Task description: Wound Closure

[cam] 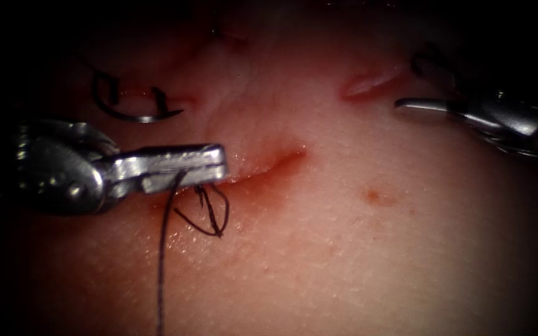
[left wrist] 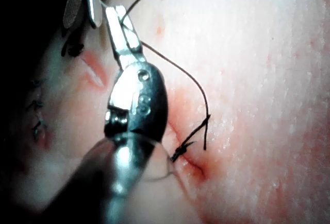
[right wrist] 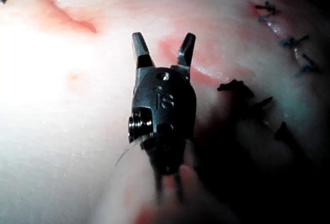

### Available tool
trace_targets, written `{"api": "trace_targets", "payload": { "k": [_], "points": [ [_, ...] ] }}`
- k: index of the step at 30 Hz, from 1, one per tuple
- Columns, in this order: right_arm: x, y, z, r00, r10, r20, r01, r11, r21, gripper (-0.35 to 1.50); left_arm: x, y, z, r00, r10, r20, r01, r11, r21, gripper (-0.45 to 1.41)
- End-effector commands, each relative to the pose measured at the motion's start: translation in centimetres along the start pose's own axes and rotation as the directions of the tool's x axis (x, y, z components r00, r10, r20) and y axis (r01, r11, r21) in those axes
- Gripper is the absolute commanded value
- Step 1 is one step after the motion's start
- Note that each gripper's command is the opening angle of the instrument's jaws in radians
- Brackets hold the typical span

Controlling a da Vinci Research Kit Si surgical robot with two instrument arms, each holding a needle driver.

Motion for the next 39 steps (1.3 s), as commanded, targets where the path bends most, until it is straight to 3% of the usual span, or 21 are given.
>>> {"api": "trace_targets", "payload": {
  "k": [1,11,17,20,22,23,24,25,28,31,34,36,39],
  "points": [
    [-0.02,-0.07,0.15,1.0,0.0,-0.006,0.0,1.0,0.002,1.33,-0.01,0.0,0.11,1.0,0.003,-0.014,-0.003,1.0,-0.004,-0.45],
    [0.01,-0.27,0.38,1.0,0.001,-0.004,-0.001,1.0,0.026,1.28,0.5,0.32,0.83,0.992,0.022,-0.124,-0.03,0.998,-0.056,-0.45],
    [-0.03,-0.37,0.46,1.0,-0.004,0.017,0.003,0.999,0.038,1.23,0.8,0.31,0.97,0.984,0.039,-0.176,-0.053,0.996,-0.077,-0.45],
    [-0.07,-0.39,0.48,1.0,-0.008,0.022,0.007,0.999,0.044,1.23,0.79,0.35,0.99,0.984,0.0,-0.176,-0.018,0.995,-0.097,-0.45],
    [-0.09,-0.4,0.5,1.0,-0.011,0.025,0.009,0.999,0.05,1.25,0.72,0.38,0.98,0.983,-0.132,-0.128,0.113,0.983,-0.146,0.54],
    [-0.1,-0.4,0.5,1.0,-0.011,0.027,0.01,0.999,0.05,1.25,0.65,0.4,0.96,0.985,-0.157,-0.077,0.144,0.979,-0.143,0.86],
    [-0.11,-0.41,0.51,0.999,-0.013,0.031,0.011,0.999,0.051,1.25,0.58,0.41,0.94,0.985,-0.168,-0.036,0.163,0.979,-0.121,1.01],
    [-0.14,-0.44,0.52,0.999,-0.016,0.04,0.013,0.998,0.066,1.25,0.4,0.41,0.87,0.974,-0.219,0.054,0.221,0.974,-0.056,1.34],
    [-0.17,-0.49,0.53,0.999,-0.018,0.039,0.015,0.996,0.082,1.25,0.14,0.4,0.74,0.94,-0.276,0.2,0.275,0.961,0.034,1.4],
    [-0.2,-0.55,0.53,0.999,-0.02,0.04,0.017,0.996,0.083,1.25,-0.11,0.43,0.52,0.907,-0.294,0.301,0.303,0.953,0.017,1.4],
    [-0.21,-0.61,0.53,0.984,-0.159,0.085,0.149,0.982,0.115,1.11,-0.31,0.47,0.25,0.889,-0.295,0.349,0.309,0.951,0.016,1.4],
    [-0.2,-0.66,0.54,0.934,-0.348,0.088,0.334,0.932,0.14,1.08,-0.53,0.48,-0.1,0.875,-0.299,0.381,0.309,0.95,0.037,1.24],
    [-0.19,-0.72,0.57,0.893,-0.438,0.099,0.421,0.893,0.16,1.08,-0.76,0.5,-0.36,0.862,-0.302,0.406,0.308,0.95,0.054,1.19]
  ]
}}
